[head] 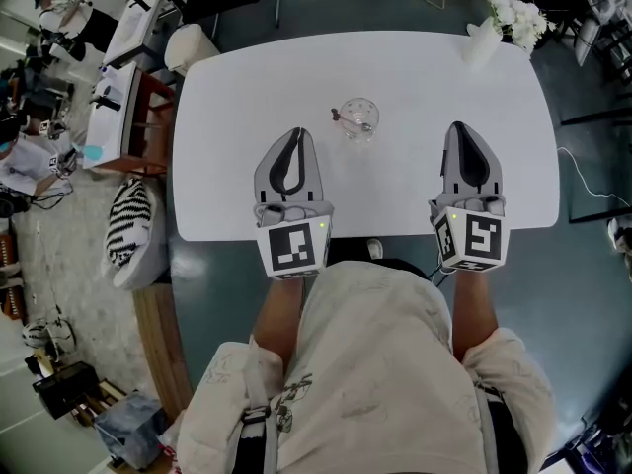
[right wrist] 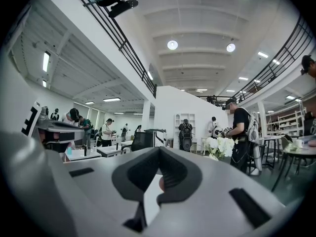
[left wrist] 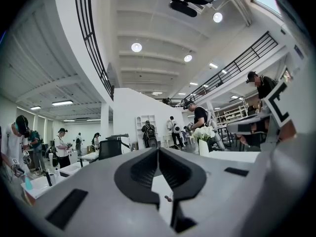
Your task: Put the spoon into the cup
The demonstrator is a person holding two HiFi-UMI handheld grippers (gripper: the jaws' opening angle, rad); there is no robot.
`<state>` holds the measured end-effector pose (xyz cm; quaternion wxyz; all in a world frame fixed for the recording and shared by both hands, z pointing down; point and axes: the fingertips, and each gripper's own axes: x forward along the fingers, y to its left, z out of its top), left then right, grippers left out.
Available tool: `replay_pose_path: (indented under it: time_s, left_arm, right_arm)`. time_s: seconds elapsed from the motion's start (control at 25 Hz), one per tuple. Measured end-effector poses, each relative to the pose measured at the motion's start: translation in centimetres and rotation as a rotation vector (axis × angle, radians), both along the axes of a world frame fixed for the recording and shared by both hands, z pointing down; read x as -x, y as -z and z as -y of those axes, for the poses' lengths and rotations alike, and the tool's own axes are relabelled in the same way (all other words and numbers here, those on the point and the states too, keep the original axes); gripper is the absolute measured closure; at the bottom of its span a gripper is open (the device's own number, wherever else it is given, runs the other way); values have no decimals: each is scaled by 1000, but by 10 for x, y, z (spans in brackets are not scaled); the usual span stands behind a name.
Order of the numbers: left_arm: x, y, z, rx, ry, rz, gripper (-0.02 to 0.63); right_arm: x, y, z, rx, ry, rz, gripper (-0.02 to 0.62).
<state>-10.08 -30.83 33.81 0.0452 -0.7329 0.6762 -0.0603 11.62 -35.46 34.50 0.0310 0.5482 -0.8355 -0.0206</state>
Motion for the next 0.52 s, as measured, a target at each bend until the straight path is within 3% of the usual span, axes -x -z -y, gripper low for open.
replay_pose_path:
  time_s: [0.52]
  left_arm:
    - [-3, -5, 5, 4, -7, -6, 594]
  right_arm:
    - [2, -3, 2, 5, 13, -8, 607]
